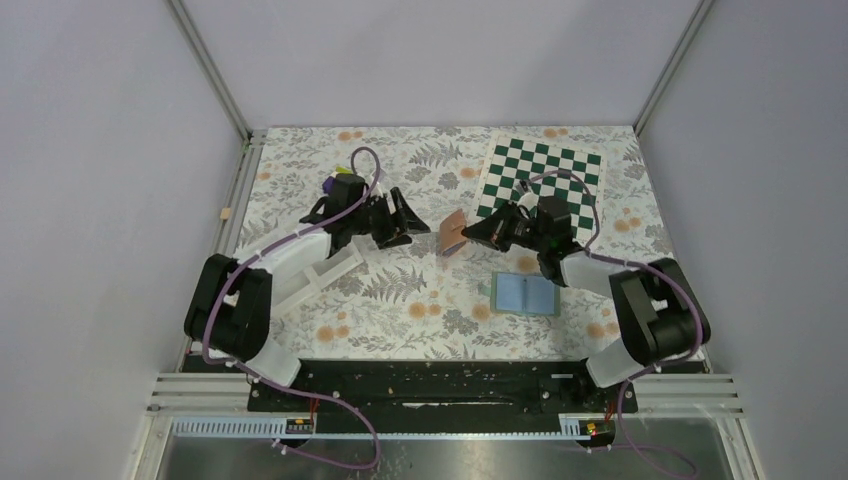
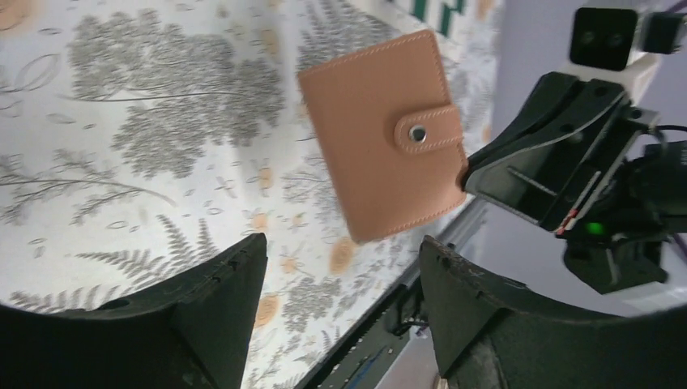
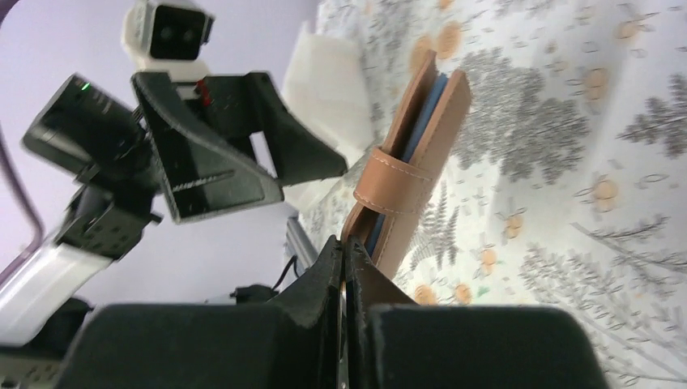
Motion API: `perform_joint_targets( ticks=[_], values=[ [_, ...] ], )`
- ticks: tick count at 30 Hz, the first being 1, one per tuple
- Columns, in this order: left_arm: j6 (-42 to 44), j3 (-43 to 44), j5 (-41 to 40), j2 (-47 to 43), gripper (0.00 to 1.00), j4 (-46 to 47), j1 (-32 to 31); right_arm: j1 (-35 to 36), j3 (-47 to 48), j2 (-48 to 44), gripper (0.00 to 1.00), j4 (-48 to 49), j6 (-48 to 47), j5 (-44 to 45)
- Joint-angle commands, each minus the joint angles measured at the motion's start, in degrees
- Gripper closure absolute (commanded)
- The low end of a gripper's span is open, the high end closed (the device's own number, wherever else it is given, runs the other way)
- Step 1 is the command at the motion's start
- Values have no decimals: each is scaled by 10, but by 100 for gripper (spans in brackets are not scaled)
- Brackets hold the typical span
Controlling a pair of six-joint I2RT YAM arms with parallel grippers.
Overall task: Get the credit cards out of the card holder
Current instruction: Pick up the card holder from the center of the board.
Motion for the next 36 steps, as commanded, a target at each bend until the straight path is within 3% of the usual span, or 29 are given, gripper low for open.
perform_joint_targets(
  ticks=[1,5,10,16,21,27,36],
  values=[
    [-65,-31,83,-43,30,153,0,2,-21,-90,100,10,4,-46],
    [-108,-43,106,-68,29,196,0,2,-21,-169,100,-36,-1,-41],
    [-169,-103,56,-130,27,245,0,2,-4,-258,100,-87,-12,-31],
    [-258,-154,48,-175,24,436,-16,3,7,-306,100,-62,43,-37],
    [-239,-124,27,-168,23,402,-65,5,15,-336,100,-50,65,-33],
    [-293,-140,10,-132,22,485,-88,6,37,-347,100,-62,73,-35],
    [-440,-190,-62,-56,27,801,-115,18,-4,-384,100,-66,80,-38]
  ],
)
